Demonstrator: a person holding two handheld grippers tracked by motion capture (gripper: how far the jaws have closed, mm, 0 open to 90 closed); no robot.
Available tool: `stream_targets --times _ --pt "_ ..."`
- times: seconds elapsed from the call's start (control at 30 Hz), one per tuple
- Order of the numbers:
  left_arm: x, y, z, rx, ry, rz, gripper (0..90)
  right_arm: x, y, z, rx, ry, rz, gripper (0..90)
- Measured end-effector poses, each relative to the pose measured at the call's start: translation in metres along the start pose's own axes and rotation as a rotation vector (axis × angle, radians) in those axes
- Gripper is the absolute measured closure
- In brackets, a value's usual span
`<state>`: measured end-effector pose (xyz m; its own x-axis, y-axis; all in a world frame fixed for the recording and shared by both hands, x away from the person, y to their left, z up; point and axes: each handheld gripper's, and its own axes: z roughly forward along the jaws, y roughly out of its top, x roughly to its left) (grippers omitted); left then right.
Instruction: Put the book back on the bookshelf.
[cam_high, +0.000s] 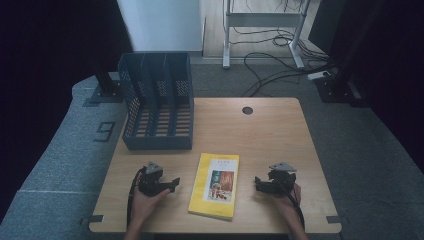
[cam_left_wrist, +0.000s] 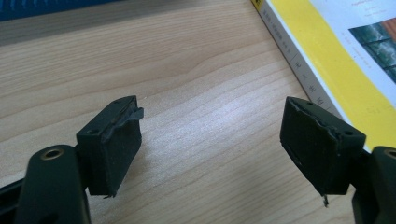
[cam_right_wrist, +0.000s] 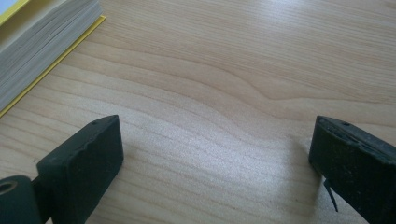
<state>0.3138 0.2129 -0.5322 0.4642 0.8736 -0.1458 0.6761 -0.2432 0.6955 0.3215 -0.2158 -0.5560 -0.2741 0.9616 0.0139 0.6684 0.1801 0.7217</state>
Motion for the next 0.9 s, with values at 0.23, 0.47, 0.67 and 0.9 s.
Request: stream_targets --times 0.23,0.47,0.67,0.9 --pt "0.004 -0.002 0.001 -0.001 -0.028 -0.02 20.6 0.0 0.001 0.001 0.0 -0.005 0.008 3.0" --pt "0.01 -0.006 -0.004 -0.008 -0.051 -0.047 20.2 0.003 0.003 0.002 0.002 -0.032 0.034 3.1" --pt "0.01 -0.001 0.0 -0.019 -0.099 -0.068 20.4 0.0 -0.004 -0.007 -0.007 -0.033 0.035 10.7" --pt "0.01 0.003 -0.002 -0.031 -0.083 -0.063 20.5 -0.006 -0.008 -0.014 -0.045 -0.004 0.089 15.4"
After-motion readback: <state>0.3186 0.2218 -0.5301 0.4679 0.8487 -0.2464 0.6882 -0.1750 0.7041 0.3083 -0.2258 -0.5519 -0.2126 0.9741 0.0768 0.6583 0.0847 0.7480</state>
